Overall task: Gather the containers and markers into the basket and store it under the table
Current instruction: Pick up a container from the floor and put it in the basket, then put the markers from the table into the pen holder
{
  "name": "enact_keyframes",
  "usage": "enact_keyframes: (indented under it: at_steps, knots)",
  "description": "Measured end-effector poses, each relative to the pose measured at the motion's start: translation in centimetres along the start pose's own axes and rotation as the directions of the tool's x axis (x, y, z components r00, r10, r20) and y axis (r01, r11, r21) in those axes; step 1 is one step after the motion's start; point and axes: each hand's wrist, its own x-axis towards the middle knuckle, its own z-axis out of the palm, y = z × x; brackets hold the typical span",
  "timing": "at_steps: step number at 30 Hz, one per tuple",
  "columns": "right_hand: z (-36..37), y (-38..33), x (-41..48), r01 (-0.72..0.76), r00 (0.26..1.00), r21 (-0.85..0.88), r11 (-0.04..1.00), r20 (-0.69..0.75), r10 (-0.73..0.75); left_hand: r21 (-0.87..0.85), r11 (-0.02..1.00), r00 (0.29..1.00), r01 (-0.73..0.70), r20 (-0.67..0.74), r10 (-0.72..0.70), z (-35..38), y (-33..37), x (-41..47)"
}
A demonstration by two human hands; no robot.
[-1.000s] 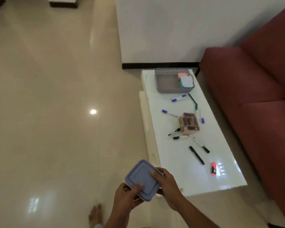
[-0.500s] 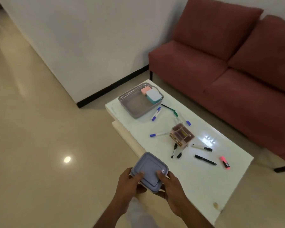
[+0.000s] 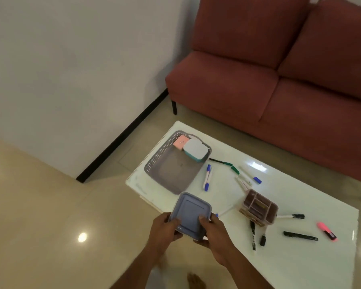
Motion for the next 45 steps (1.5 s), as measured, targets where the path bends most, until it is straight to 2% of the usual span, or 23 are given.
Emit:
enact_keyframes:
  at_steps: [5,8,12,15,18,20,22,24,26,28,30,31,33,37,39,41,43,45]
  knots:
    - [4.6,-4.4,8.4,0.035,0.988,-0.069,0.997,-0.150,-0.045,0.228,0.972,0.997,-0.051,0.063,0.037,-1.7,5.9,10.7]
    - [7.5,-6.3,14.6,0.000,0.959,-0.041,0.999,-0.283,-0.012,0.424,0.893,0.985,-0.147,0.147,0.092,-2.7,9.5,17.6]
    - [11.0,-7.9,23.8,-0.050,0.942,-0.003,0.999,-0.332,0.046,0.594,0.786,0.975,-0.169,0.218,0.045,-4.5,12.7,28.0]
    - [13.1,-8.7,31.0,-0.063,0.917,-0.024,0.998,-0.395,0.048,0.715,0.675,0.970,-0.181,0.242,0.004,-5.2,13.7,35.5]
    - [14.3,-8.5,37.6,-0.067,0.908,-0.024,0.997,-0.416,0.051,0.770,0.577,0.946,-0.272,0.323,0.016,-5.4,13.7,41.3]
    - [14.3,-8.1,40.8,-0.069,0.899,-0.018,0.997,-0.435,0.054,0.795,0.494,0.929,-0.351,0.361,0.079,-5.4,13.5,43.9]
    - [14.3,-7.4,43.8,-0.107,0.878,-0.066,0.992,-0.475,0.063,0.841,0.331,0.904,-0.427,0.393,0.169,-5.0,13.2,45.9]
    - [14.2,-7.1,44.1,-0.133,0.870,-0.169,0.977,-0.492,0.034,0.876,0.198,0.882,-0.440,0.379,0.281,-4.5,13.9,45.7]
    - [14.2,-6.6,43.6,-0.154,0.875,-0.284,0.947,-0.485,-0.003,0.880,0.131,0.842,-0.457,0.380,0.383,-3.7,14.0,45.8]
    - [14.1,-6.3,43.1,-0.167,0.877,-0.309,0.936,-0.480,-0.002,0.887,0.143,0.846,-0.439,0.355,0.398,-3.3,14.0,46.4]
    - [14.3,-6.4,43.3,-0.155,0.873,-0.297,0.942,-0.487,-0.010,0.899,0.246,0.915,-0.361,0.291,0.280,-3.0,14.2,47.3]
    - [14.5,-6.5,43.7,-0.140,0.873,-0.305,0.942,-0.486,-0.028,0.905,0.262,0.934,-0.336,0.283,0.219,-3.1,14.3,47.8]
    - [15.0,-6.1,44.5,-0.119,0.876,-0.334,0.935,-0.479,-0.060,0.918,0.222,0.942,-0.327,0.297,0.159,-3.7,14.0,48.6]
    - [15.4,-6.9,43.6,-0.120,0.861,-0.293,0.948,-0.506,-0.048,0.909,0.209,0.929,-0.360,0.328,0.169,-5.6,12.7,49.1]
    - [15.3,-7.4,42.8,-0.142,0.833,-0.173,0.975,-0.552,0.023,0.905,0.195,0.921,-0.379,0.348,0.175,-6.1,12.4,49.1]
    - [14.8,-7.9,42.2,-0.147,0.718,-0.003,0.989,-0.688,0.104,0.904,0.204,0.921,-0.377,0.341,0.188,-6.3,12.3,49.1]
    - [13.9,-8.8,41.8,-0.028,0.615,0.206,0.978,-0.768,0.179,0.896,0.227,0.919,-0.381,0.340,0.199,-6.4,12.4,48.8]
    - [12.8,-9.8,42.2,0.089,0.626,0.353,0.931,-0.748,0.223,0.891,0.245,0.920,-0.381,0.339,0.198,-6.6,12.3,48.6]
